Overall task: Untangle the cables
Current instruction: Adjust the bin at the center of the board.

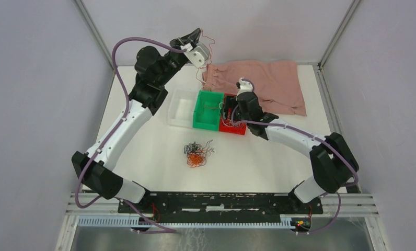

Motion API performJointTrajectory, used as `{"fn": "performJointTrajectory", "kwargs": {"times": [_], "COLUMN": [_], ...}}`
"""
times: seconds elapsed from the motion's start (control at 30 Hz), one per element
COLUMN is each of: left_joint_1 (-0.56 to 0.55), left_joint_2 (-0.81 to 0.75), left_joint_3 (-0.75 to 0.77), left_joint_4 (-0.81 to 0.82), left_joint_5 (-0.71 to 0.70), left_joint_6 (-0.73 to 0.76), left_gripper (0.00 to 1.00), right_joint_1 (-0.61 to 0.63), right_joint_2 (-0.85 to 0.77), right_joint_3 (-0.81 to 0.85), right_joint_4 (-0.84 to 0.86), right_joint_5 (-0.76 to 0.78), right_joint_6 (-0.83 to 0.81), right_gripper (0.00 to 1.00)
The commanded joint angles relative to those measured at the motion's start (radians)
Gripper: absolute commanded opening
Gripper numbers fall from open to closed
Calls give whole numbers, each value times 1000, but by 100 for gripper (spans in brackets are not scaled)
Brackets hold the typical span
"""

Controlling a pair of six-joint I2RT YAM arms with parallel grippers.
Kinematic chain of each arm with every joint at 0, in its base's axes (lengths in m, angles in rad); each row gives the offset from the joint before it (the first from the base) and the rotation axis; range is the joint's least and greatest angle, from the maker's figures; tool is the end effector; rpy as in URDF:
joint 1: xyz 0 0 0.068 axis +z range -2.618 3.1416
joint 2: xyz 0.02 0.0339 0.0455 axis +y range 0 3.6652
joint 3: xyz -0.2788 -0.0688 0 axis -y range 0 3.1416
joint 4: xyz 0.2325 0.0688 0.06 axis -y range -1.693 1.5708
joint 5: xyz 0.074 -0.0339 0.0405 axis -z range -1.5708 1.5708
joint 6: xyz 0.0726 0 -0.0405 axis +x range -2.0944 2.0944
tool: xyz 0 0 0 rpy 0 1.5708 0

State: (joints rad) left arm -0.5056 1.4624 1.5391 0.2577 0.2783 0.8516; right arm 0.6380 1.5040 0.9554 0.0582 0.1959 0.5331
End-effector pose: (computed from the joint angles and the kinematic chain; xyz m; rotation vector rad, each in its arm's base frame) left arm 0.2991 -0.1884 0.5155 0.9584 0.8036 0.1277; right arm 0.2969 0.2026 0.2532 0.0134 2.0924 0.5212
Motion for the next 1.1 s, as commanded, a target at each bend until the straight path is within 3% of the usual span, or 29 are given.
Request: {"fn": "performJointTrajectory", "kwargs": {"times": [0.0,0.23,0.47,0.63,0.8,0.97,1.07], "left_joint_1": [-2,-2,-2,-2,-2,-2,-2], "left_joint_2": [-50,-45,-54,-51,-45,-51,-47], "left_joint_3": [18,59,73,81,84,32,23], "left_joint_4": [-65,-222,-309,-318,-351,-366,-377], "left_joint_5": [-21,-15,14,18,30,47,55], "left_joint_6": [22,-46,-72,-126,-207,-225,-248], "left_gripper": [3,3,3,3,3,3,3], "right_joint_1": [-4,-4,-16,-26,-35,-48,-66], "right_joint_2": [100,208,230,236,240,187,169], "right_joint_3": [105,162,160,160,155,106,99], "right_joint_4": [-2,-12,-14,-21,-14,44,49], "right_joint_5": [15,51,79,88,52,-46,-58], "right_joint_6": [-45,-71,-66,-60,-36,-31,-8], "right_gripper": [75,66,33,19,18,35,38]}}
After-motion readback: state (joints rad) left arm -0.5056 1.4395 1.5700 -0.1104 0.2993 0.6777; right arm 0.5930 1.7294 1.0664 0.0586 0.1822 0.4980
